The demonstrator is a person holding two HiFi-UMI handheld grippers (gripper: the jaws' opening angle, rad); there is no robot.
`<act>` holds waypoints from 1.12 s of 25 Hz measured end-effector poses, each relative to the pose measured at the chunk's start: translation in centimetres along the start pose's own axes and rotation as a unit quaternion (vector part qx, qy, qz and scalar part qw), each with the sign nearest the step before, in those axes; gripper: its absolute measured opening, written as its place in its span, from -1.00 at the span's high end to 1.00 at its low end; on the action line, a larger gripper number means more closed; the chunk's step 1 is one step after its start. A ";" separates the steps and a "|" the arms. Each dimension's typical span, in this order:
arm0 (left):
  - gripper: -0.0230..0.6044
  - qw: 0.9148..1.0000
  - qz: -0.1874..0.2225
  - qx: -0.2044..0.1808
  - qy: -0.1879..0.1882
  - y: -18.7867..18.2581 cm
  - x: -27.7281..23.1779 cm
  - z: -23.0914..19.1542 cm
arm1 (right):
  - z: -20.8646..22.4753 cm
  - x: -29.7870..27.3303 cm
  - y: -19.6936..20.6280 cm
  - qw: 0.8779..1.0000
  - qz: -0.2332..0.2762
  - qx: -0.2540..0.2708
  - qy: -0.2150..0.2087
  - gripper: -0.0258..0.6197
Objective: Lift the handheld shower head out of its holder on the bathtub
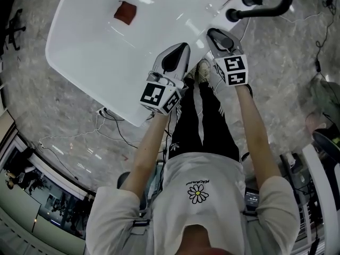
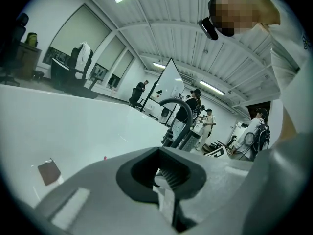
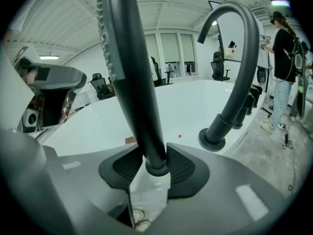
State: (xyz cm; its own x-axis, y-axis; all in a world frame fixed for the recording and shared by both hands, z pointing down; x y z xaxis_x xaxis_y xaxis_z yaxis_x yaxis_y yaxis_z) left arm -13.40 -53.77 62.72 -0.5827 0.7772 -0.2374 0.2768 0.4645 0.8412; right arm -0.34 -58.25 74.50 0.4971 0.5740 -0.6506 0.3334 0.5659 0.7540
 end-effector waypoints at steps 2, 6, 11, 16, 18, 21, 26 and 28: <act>0.93 1.000 -0.006 -0.002 0.000 0.3 0.5 -0.1 | -0.2 -0.3 0.2 1.000 -0.007 0.010 0.006 0.41; 0.93 1.000 -0.003 0.006 -0.013 0.4 1.5 -1.0 | -0.3 -0.7 0.4 0.999 -0.012 0.023 0.022 0.44; 0.93 0.999 0.009 0.003 -0.035 -0.4 2.7 -2.1 | -0.3 -0.6 0.0 0.999 -0.015 0.031 0.029 0.45; 0.93 0.999 0.011 0.003 -0.043 -0.5 3.4 -3.4 | -0.2 2.6 -5.9 0.996 0.066 0.043 0.046 0.45; 0.93 0.999 0.022 -0.006 -0.049 -2.0 3.8 -3.1 | -0.9 4.3 -9.5 0.992 0.096 0.067 0.044 0.44; 0.93 0.998 0.042 -0.026 -0.048 -5.1 4.4 -1.4 | -1.8 7.6 -14.6 0.985 0.137 0.095 0.042 0.44; 0.93 0.994 0.085 -0.064 -0.021 -12.1 5.0 1.9 | -3.1 13.9 -22.2 0.973 0.200 0.094 0.063 0.44; 0.93 0.990 0.117 -0.075 -0.015 -16.1 5.9 3.3 | -3.5 16.4 -24.9 0.968 0.222 0.084 0.075 0.44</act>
State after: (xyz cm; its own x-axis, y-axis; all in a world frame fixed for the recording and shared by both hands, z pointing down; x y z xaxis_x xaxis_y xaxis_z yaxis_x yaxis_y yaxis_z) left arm -18.74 -55.28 46.20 -0.4932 0.8690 -0.0399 0.2836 0.2040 0.9370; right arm -3.33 -60.84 44.72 0.5041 0.8252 -0.2548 0.2451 0.1462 0.9584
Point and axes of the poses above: the fingertips, and each gripper's own axes: x backward along the fingers, z to its right, y out of its underside, the point moved 4 cm from there along x, backward along the fingers, and after that the axes turned 5 degrees about y, right-handed, at the moved point
